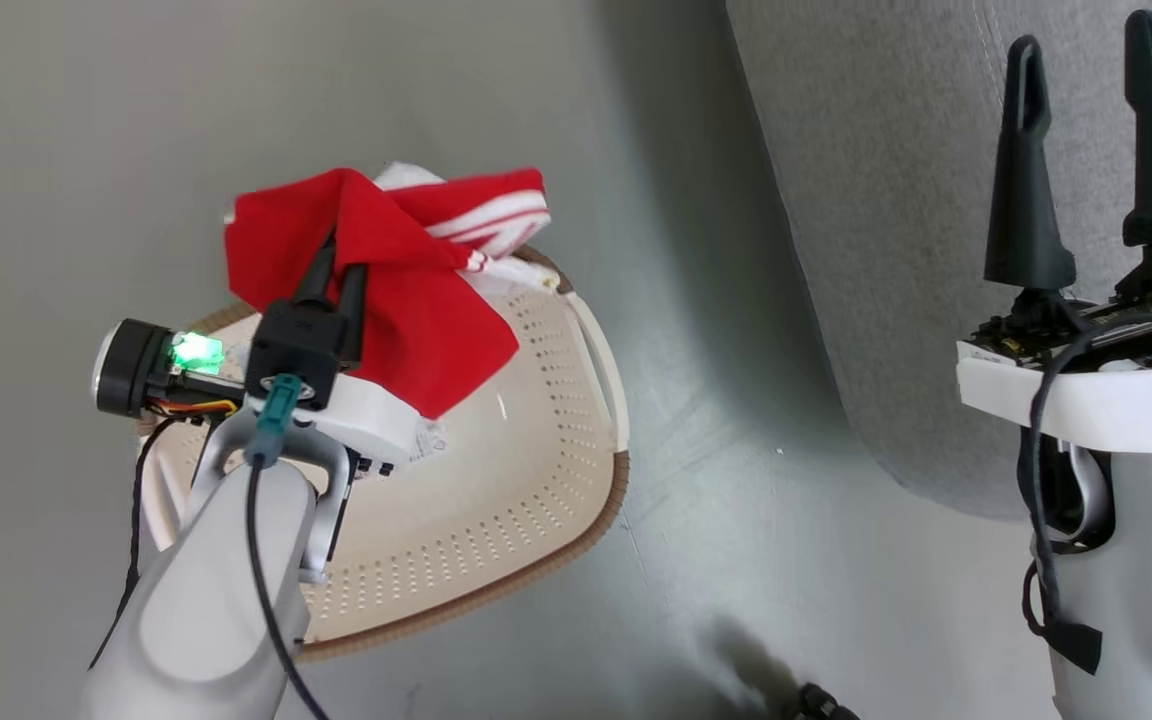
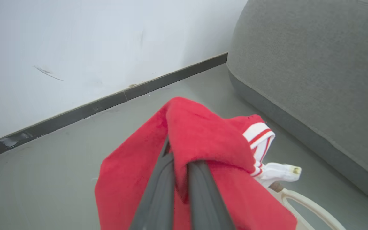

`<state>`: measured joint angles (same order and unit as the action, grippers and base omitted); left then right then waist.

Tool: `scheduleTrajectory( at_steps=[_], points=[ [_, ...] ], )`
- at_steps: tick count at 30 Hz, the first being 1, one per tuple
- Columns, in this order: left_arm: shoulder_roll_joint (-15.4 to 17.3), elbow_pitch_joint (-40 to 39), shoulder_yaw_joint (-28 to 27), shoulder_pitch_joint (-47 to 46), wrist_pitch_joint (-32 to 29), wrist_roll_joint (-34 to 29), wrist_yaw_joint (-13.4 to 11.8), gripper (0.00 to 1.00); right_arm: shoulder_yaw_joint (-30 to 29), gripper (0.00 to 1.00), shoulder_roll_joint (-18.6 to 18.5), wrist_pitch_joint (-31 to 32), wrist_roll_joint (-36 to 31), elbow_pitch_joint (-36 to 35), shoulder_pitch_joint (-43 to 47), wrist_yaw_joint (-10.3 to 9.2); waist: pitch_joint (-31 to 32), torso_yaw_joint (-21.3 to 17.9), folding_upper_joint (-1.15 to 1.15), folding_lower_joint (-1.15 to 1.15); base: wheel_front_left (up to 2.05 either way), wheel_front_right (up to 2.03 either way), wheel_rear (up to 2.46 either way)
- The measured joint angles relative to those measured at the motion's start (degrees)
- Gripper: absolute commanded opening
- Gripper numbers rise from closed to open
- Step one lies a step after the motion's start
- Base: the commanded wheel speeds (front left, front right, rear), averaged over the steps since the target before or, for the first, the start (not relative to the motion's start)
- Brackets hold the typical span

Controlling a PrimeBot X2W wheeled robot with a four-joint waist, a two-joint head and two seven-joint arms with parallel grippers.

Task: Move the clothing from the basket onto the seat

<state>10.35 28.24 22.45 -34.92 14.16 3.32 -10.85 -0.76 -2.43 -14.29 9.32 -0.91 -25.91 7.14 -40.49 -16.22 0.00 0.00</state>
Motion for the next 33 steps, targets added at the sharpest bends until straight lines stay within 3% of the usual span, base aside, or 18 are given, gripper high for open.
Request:
scheduleTrajectory(
  at_steps=[13,33],
  points=[
    [1.59,-11.87,-4.08,5.65,0.07,3.08,-0.77,0.0,3.37,1.0,-2.3,-0.01,-2.91,2.98,0.15,0.0,6.65,3.55,0.0,0.0,0.0,0.0,0.0],
    [3.55,-22.24,-7.34,14.35,0.08,5.64,0.34,0.0,7.71,1.0,-7.84,-0.01,-3.14,9.96,5.19,0.0,18.91,8.14,0.0,0.0,0.0,0.0,0.0]
  ],
)
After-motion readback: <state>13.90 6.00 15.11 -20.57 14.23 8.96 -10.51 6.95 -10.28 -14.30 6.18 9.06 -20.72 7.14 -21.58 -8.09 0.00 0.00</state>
